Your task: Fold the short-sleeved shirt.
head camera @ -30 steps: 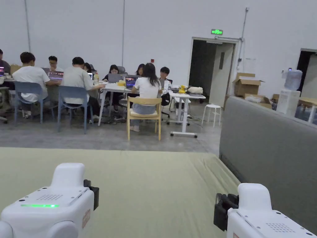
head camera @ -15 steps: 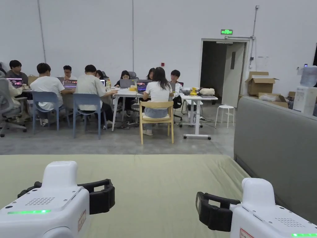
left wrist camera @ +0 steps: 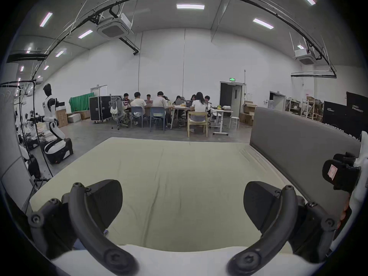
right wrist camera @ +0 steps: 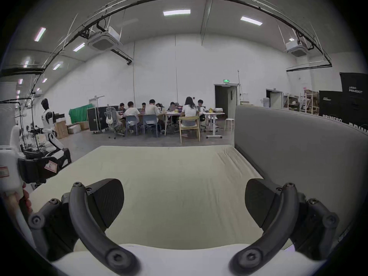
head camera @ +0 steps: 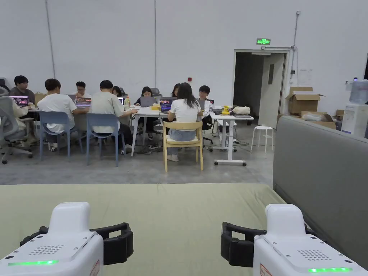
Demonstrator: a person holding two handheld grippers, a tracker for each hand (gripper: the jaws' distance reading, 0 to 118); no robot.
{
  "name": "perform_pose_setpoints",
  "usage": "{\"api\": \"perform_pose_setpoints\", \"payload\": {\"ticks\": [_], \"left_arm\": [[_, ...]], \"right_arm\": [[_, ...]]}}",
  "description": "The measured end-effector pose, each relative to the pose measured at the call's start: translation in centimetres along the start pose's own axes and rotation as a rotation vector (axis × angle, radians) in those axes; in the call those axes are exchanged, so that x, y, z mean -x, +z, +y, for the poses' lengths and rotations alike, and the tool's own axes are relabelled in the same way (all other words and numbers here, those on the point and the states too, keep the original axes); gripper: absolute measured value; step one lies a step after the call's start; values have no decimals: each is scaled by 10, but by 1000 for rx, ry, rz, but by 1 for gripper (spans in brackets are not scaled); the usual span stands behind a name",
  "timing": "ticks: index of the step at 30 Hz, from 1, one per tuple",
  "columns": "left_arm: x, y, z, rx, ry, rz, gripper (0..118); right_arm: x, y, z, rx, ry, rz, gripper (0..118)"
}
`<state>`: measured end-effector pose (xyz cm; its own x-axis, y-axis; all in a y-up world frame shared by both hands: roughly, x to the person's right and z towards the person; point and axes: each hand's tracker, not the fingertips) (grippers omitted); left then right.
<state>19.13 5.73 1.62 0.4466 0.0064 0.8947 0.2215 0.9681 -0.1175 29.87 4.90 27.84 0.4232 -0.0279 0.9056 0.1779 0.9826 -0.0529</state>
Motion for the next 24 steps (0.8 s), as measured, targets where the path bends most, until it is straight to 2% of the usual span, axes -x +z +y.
{"api": "perform_pose_setpoints", "payload": {"ticks": [5, 14, 19, 24], "left_arm": [[2, 1, 2, -1, 8, -2, 118], [5, 4, 2, 0, 20, -8, 118], [6, 6, 2, -6, 19, -11, 118], [8, 8, 3, -11, 21, -12, 118]], "right_arm": [[7, 1, 2, -10, 20, 3, 118], [9, 0, 1, -3, 8, 20, 118], [15, 2, 1, -21, 42, -18, 118], [11, 4, 5, -19, -13, 0, 118]]}}
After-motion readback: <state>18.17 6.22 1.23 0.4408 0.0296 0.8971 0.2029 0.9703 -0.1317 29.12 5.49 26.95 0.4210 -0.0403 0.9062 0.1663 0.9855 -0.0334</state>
